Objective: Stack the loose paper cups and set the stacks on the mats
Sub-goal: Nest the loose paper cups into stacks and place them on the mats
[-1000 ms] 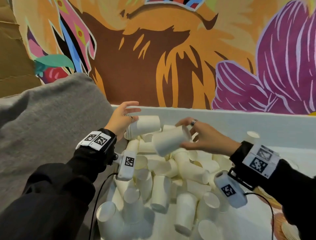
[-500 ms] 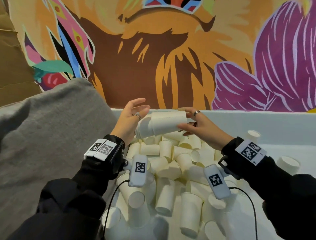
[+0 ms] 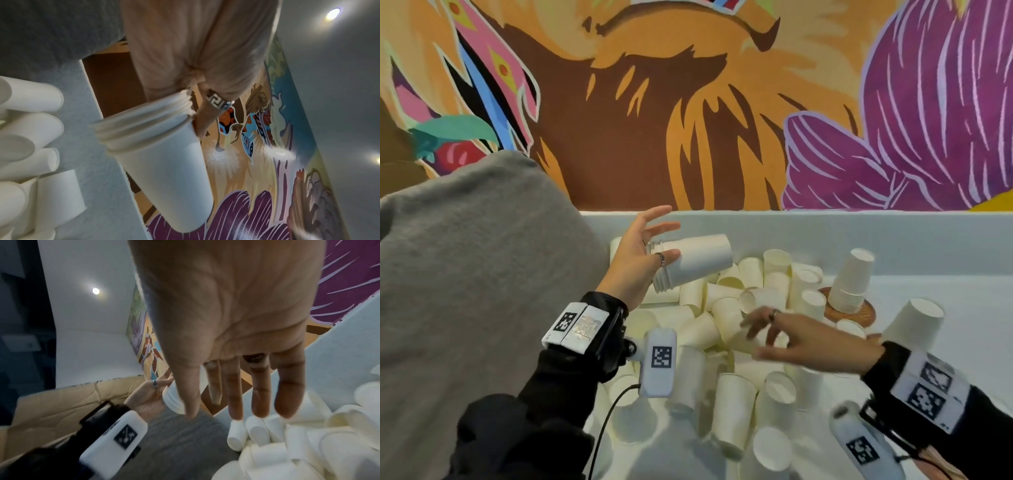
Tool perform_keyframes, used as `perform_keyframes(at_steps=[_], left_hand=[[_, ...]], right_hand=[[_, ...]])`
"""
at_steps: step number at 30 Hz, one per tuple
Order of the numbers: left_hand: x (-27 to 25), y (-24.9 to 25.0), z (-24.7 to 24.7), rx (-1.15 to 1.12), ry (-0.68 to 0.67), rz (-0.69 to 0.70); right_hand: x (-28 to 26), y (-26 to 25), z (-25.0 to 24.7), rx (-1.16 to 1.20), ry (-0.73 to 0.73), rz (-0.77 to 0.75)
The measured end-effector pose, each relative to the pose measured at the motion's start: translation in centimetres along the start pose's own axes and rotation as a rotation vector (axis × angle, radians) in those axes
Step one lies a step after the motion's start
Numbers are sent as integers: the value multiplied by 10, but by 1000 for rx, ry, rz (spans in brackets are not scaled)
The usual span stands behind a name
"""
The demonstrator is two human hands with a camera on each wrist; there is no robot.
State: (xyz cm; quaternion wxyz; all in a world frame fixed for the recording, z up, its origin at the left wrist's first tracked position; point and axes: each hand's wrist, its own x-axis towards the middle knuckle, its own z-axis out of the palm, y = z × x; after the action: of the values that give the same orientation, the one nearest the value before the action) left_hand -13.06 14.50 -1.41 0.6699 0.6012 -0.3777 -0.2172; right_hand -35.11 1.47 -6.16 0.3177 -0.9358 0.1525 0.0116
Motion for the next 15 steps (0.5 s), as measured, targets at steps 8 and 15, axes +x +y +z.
perform_keyframes(at_steps=[8,15], left_hand=[[-7,-3,16,-7,53,-31],[-10,0,25,-18,115,-19]], right_hand=[[-20,20,36,-145,-482,-54],[-14,26,56,-272,-513,-163]])
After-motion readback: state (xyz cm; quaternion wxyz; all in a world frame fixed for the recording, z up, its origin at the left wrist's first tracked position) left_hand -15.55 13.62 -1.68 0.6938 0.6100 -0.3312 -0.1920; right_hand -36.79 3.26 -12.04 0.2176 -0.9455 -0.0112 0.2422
